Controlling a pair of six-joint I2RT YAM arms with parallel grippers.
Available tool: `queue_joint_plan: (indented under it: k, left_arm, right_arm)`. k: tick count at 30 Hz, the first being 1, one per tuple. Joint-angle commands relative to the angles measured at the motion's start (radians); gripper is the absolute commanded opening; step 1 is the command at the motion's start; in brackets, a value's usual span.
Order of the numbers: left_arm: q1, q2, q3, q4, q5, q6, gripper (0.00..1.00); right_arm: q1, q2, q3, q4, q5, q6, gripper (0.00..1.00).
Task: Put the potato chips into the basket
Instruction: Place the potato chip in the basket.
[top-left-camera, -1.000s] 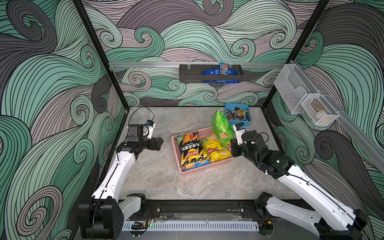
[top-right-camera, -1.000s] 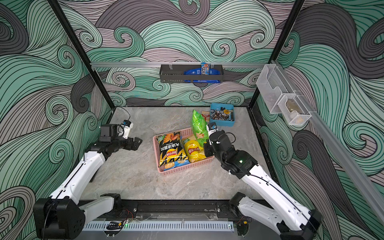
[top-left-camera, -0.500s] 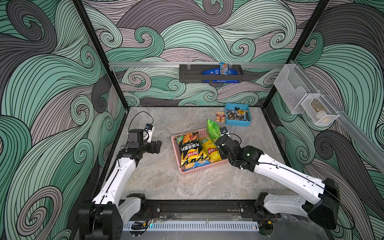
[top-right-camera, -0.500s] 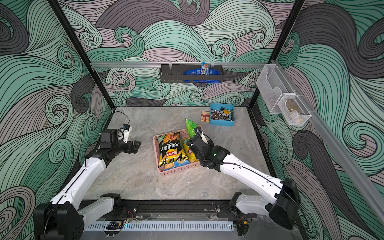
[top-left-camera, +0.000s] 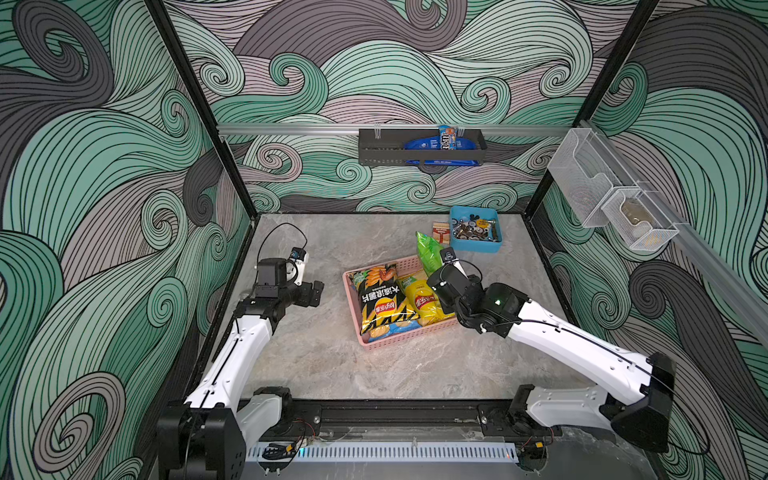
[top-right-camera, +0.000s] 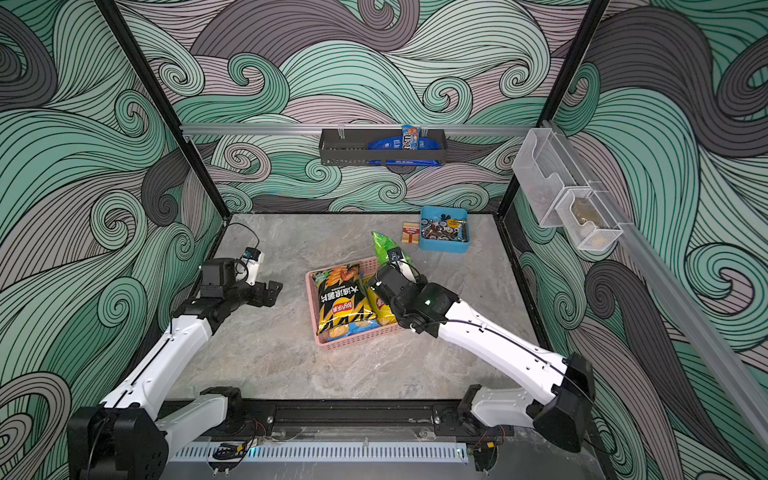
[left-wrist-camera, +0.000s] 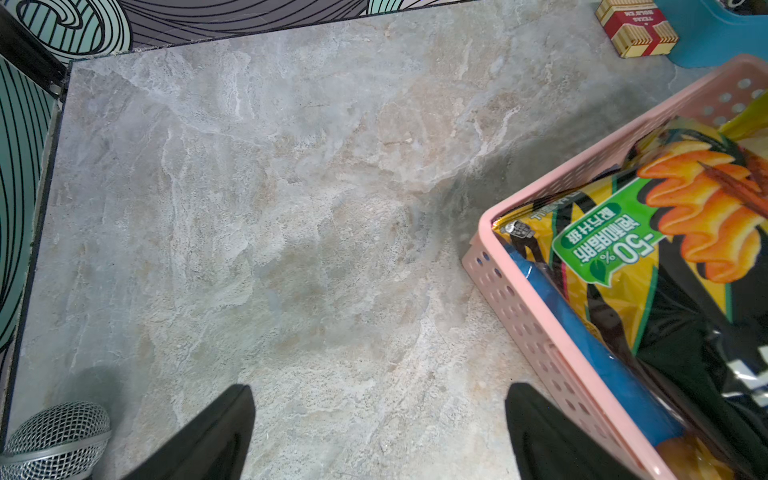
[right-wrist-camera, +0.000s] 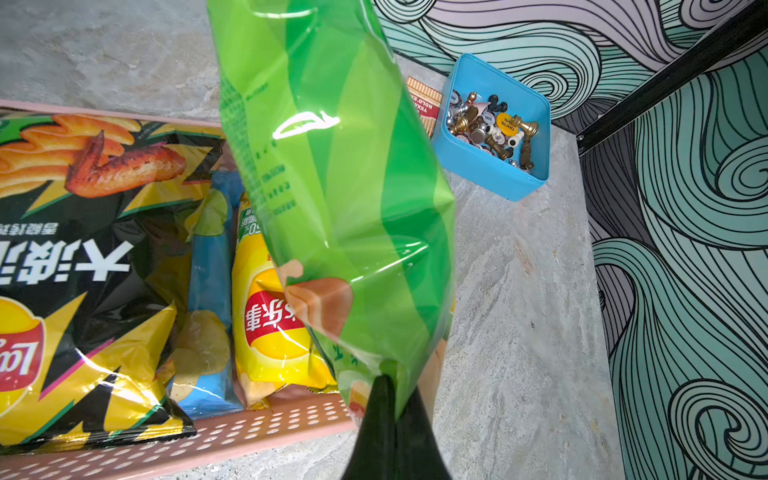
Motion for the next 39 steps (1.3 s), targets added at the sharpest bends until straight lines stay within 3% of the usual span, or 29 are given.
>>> queue_joint_plan:
  k: [1, 7, 10, 12, 14, 20, 23, 32, 39]
  left_arm:
    - [0.006, 0.005, 0.000, 0.010, 0.019, -0.002, 0.97]
    - [0.007, 0.001, -0.005, 0.012, 0.017, 0.001, 0.97]
    - [0.007, 0.005, -0.004, 0.011, 0.019, 0.002, 0.97]
    - [0.007, 0.007, -0.005, 0.011, 0.020, 0.002, 0.97]
    - [0.008, 0.008, -0.006, 0.011, 0.020, 0.004, 0.97]
    - [0.008, 0.009, -0.009, 0.011, 0.019, 0.008, 0.97]
    - [0.008, 0.011, -0.010, 0.012, 0.021, 0.009, 0.97]
    - [0.007, 0.019, -0.011, 0.009, 0.041, 0.014, 0.97]
    - [0.007, 0.018, -0.011, -0.001, 0.071, 0.023, 0.97]
  right_arm:
    - [0.004, 0.050, -0.007, -0.017, 0.004, 0.031, 0.00]
    - [0.005, 0.104, -0.032, -0.013, 0.012, 0.058, 0.00]
    - [0.016, 0.120, -0.042, 0.007, -0.013, 0.061, 0.06]
    - [0.030, 0.109, -0.042, 0.041, -0.064, 0.057, 0.17]
    - [0.040, 0.086, -0.045, 0.092, -0.145, 0.043, 0.37]
    - [0.041, 0.007, -0.053, 0.204, -0.388, 0.014, 0.55]
    - [0.030, -0.034, -0.037, 0.214, -0.472, -0.001, 0.59]
    - [-0.205, -0.104, -0.077, 0.343, -0.823, -0.073, 0.58]
    - [-0.265, 0.013, -0.112, 0.472, -0.843, -0.124, 0.40]
